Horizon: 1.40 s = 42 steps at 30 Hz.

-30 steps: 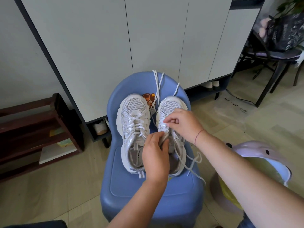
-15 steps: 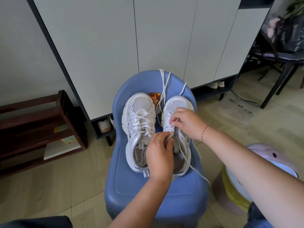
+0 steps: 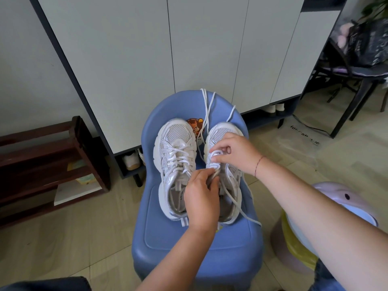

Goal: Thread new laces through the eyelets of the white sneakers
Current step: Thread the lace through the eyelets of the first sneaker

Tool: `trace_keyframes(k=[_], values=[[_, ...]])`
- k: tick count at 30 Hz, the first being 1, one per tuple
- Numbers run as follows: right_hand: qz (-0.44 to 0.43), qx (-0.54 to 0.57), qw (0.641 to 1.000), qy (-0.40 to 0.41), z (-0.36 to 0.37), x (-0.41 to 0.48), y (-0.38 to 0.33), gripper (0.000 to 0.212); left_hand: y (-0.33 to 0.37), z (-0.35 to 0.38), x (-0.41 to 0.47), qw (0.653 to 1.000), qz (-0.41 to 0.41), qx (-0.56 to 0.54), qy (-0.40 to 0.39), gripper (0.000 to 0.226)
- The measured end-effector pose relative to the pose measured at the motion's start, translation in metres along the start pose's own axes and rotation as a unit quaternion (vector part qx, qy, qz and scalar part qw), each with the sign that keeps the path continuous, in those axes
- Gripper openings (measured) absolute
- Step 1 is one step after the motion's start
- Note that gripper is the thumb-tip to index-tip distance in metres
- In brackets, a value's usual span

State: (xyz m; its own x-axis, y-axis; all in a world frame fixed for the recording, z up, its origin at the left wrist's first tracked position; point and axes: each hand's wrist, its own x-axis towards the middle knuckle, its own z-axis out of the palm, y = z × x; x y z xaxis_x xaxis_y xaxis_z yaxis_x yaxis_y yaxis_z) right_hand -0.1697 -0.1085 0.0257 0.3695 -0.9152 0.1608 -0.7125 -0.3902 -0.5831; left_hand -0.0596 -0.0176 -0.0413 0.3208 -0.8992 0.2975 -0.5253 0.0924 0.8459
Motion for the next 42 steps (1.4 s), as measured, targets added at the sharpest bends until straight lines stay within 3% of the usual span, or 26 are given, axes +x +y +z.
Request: trace_keyframes(k=[4, 6, 8, 10, 11, 14, 16, 19, 25, 28, 30, 32, 35, 37, 39, 42], values=[[-0.002, -0.072, 0.997, -0.021, 0.005, 0.003, 0.002, 0.021, 0.0, -0.001, 0.001, 1.0, -0.002, 0.0, -0.005, 0.021], [0.006, -0.037, 0.999, 0.0, 0.006, 0.002, 0.003, 0.025, 0.001, -0.001, 0.001, 1.0, -0.003, 0.002, -0.004, 0.021], [0.059, 0.137, 0.985, 0.082, 0.003, 0.001, 0.005, 0.024, 0.001, -0.002, 0.001, 1.0, -0.006, -0.001, -0.004, 0.02], [0.12, 0.344, 0.916, 0.17, -0.006, -0.002, 0.007, 0.011, 0.001, -0.002, 0.0, 1.0, -0.011, -0.006, -0.007, 0.02], [0.128, 0.373, 0.899, 0.188, -0.009, -0.003, 0.01, 0.009, 0.001, -0.002, 0.0, 1.0, -0.011, -0.006, -0.009, 0.02], [0.109, 0.246, 0.953, 0.14, -0.009, -0.007, 0.01, 0.003, 0.002, -0.002, 0.0, 1.0, -0.007, 0.0, -0.008, 0.019], [0.09, 0.136, 0.983, 0.086, -0.001, -0.008, 0.007, 0.023, 0.002, -0.002, 0.0, 1.0, -0.007, -0.004, -0.008, 0.02], [0.076, 0.051, 0.995, 0.035, 0.008, -0.007, 0.002, 0.025, 0.002, -0.002, 0.0, 1.0, -0.007, -0.006, -0.004, 0.02], [0.069, -0.027, 0.997, 0.026, 0.014, -0.006, -0.003, 0.02, 0.003, -0.001, 0.001, 1.0, -0.004, 0.004, -0.002, 0.019], [0.108, 0.143, 0.981, 0.078, 0.008, -0.008, -0.002, 0.015, 0.002, -0.001, 0.0, 1.0, -0.007, -0.003, 0.0, 0.021], [0.142, 0.331, 0.923, 0.135, -0.004, -0.009, -0.003, 0.011, 0.002, -0.001, 0.0, 1.0, -0.009, -0.007, -0.001, 0.02], [0.141, 0.416, 0.879, 0.185, -0.016, -0.008, -0.001, 0.012, 0.002, -0.001, 0.0, 1.0, -0.009, -0.006, -0.004, 0.02], [0.122, 0.336, 0.904, 0.233, -0.026, -0.005, 0.002, 0.011, 0.002, -0.002, 0.0, 1.0, -0.011, -0.004, -0.007, 0.02], [0.111, 0.209, 0.938, 0.254, -0.026, -0.004, 0.005, 0.005, 0.002, -0.002, 0.001, 1.0, -0.011, -0.006, -0.007, 0.02], [0.076, 0.057, 0.96, 0.264, -0.024, -0.005, 0.004, 0.017, 0.002, -0.001, 0.001, 1.0, -0.012, -0.009, -0.008, 0.02], [-0.015, -0.016, 0.978, 0.205, -0.015, -0.007, -0.005, 0.022, 0.002, -0.001, 0.001, 1.0, -0.014, -0.013, -0.006, 0.02]])
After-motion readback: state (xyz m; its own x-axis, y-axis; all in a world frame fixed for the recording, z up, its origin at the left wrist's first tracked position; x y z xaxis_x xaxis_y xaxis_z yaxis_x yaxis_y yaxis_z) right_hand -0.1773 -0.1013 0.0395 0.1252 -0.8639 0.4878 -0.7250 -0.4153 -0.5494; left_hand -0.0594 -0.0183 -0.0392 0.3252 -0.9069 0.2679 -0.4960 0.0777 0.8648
